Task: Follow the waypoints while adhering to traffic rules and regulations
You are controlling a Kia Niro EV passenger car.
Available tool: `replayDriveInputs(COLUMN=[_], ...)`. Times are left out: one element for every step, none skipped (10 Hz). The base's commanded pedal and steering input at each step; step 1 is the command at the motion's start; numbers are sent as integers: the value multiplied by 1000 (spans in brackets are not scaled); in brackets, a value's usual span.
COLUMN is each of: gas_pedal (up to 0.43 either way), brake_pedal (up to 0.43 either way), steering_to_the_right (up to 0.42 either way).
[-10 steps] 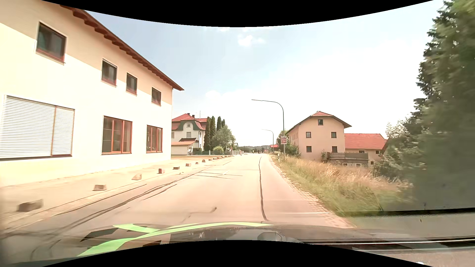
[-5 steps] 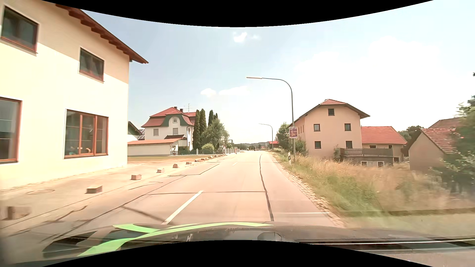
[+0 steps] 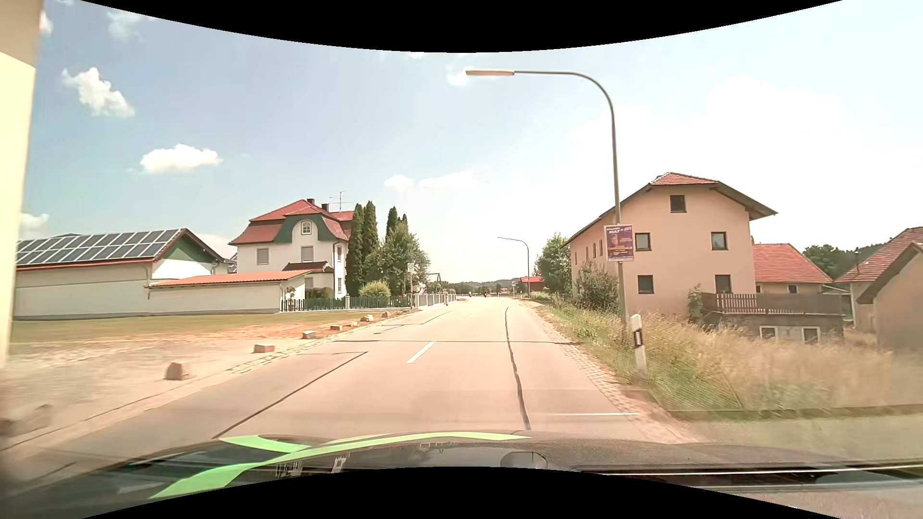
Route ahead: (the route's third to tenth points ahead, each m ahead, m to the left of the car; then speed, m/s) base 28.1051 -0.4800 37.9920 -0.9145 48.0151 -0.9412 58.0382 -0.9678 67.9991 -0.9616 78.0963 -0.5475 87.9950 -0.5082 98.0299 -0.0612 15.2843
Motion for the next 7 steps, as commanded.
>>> replayDriveInputs(gas_pedal=[130,130,130,130,130,130,130], brake_pedal=[0,0,0,0,0,0,0], steering_to_the_right=[9,9,7,7,7,8,9])
